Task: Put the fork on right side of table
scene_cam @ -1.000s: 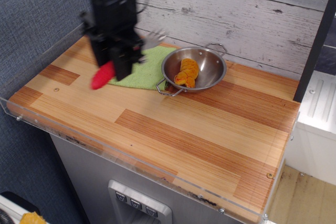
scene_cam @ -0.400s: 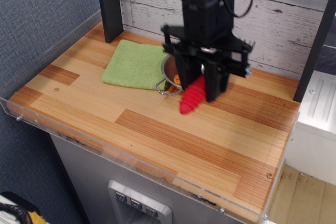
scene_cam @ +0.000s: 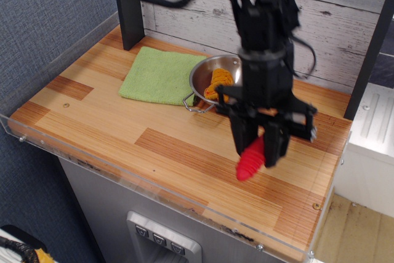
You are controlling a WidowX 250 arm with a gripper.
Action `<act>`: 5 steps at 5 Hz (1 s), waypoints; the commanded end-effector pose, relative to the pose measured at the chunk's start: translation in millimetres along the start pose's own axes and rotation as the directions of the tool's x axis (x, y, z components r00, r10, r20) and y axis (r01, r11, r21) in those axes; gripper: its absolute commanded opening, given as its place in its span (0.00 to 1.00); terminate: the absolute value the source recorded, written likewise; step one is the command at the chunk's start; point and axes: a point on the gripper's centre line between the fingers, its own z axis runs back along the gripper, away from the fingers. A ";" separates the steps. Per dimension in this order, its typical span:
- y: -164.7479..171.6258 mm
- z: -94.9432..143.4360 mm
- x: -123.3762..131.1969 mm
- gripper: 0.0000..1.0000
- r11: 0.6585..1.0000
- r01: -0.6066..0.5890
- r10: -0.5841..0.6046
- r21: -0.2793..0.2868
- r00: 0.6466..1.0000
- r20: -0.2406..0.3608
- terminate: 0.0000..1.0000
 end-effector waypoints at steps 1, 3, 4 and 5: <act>-15.2 -5.0 21.9 0.00 0.996 0.091 -0.091 -0.011 0.996 0.020 0.00; -12.2 -22.4 31.8 0.00 0.989 0.125 -0.128 0.077 0.991 0.039 0.00; -8.0 -27.9 31.7 0.00 0.991 0.103 -0.105 0.079 0.994 0.021 0.00; -5.6 -25.8 29.1 1.00 0.995 0.083 -0.084 0.053 0.996 0.034 0.00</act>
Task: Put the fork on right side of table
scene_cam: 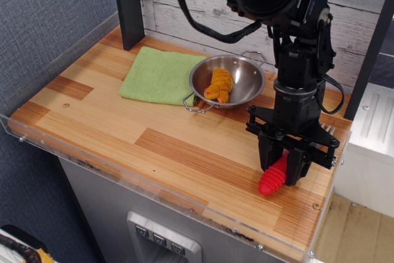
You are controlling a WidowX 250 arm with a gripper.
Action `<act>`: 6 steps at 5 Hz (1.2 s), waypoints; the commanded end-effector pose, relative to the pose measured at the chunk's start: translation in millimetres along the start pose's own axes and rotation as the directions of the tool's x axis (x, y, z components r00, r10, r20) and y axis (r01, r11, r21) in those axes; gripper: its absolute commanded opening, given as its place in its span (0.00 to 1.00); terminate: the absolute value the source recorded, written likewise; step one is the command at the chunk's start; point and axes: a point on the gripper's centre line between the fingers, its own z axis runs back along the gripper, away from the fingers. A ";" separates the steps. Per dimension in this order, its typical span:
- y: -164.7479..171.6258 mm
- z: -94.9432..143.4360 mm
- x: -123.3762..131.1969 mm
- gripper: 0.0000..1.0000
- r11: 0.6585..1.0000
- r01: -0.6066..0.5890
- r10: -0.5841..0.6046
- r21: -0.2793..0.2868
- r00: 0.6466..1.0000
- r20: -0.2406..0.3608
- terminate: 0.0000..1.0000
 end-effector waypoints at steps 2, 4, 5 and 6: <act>-1.1 32.7 -9.1 1.00 1.000 -0.019 0.022 -0.023 0.993 0.113 0.00; 1.7 88.4 -33.6 1.00 0.998 0.016 -0.028 0.059 0.978 0.205 0.00; 17.5 112.3 -52.4 1.00 1.000 -0.007 0.004 0.014 0.985 0.175 0.00; 44.3 118.8 -65.5 1.00 0.999 -0.047 0.050 -0.018 0.983 0.177 0.00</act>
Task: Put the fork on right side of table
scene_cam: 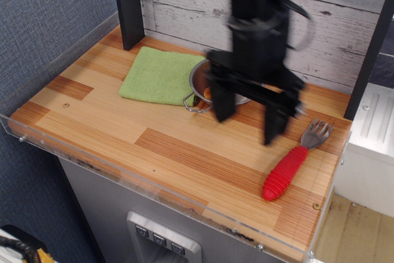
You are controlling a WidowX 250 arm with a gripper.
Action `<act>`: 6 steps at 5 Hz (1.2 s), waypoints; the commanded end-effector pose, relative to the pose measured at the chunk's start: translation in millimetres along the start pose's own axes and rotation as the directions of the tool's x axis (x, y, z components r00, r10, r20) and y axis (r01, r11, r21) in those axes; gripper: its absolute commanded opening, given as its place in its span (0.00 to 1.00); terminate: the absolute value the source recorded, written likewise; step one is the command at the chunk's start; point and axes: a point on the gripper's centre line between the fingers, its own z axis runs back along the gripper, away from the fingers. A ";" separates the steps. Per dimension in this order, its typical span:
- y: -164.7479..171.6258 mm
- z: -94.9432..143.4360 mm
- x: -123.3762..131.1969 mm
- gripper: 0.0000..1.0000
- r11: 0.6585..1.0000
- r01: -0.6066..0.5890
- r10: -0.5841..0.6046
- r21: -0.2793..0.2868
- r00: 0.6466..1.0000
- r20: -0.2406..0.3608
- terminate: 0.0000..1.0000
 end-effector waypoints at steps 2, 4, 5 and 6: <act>77.5 35.3 -27.5 1.00 0.985 -0.154 0.149 0.073 0.987 0.067 0.00; 81.2 40.7 -19.8 1.00 0.984 -0.117 0.105 0.135 0.990 0.095 0.00; 81.4 41.4 -19.7 1.00 0.983 -0.126 0.112 0.136 0.988 0.106 0.00; 81.4 41.4 -19.7 1.00 0.983 -0.126 0.112 0.136 0.988 0.106 0.00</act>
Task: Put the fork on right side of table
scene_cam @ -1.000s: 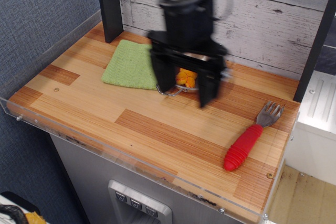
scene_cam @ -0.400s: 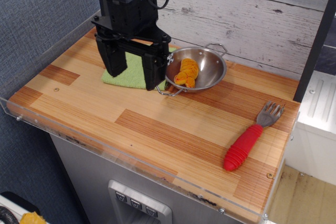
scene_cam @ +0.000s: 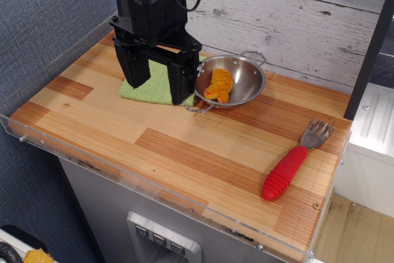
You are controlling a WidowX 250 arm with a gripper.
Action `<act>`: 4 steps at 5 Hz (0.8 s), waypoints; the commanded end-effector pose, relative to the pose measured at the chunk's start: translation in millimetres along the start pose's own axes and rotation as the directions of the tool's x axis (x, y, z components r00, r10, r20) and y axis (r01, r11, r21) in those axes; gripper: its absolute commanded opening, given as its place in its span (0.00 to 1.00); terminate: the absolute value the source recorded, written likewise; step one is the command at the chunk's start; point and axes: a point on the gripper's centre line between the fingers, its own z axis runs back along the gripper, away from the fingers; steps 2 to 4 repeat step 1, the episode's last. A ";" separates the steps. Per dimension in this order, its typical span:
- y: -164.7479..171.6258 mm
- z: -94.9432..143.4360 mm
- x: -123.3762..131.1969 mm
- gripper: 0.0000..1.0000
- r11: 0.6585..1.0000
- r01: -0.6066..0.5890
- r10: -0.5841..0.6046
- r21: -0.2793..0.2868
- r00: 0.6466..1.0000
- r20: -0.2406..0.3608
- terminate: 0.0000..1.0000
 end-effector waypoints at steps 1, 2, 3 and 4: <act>-3.0 24.0 2.3 1.00 1.000 0.008 -0.009 0.014 0.998 0.064 1.00; -3.0 24.0 2.3 1.00 1.000 0.008 -0.009 0.014 0.998 0.064 1.00; -3.0 24.0 2.3 1.00 1.000 0.008 -0.009 0.014 0.998 0.064 1.00; -3.0 24.0 2.3 1.00 1.000 0.008 -0.009 0.014 0.998 0.064 1.00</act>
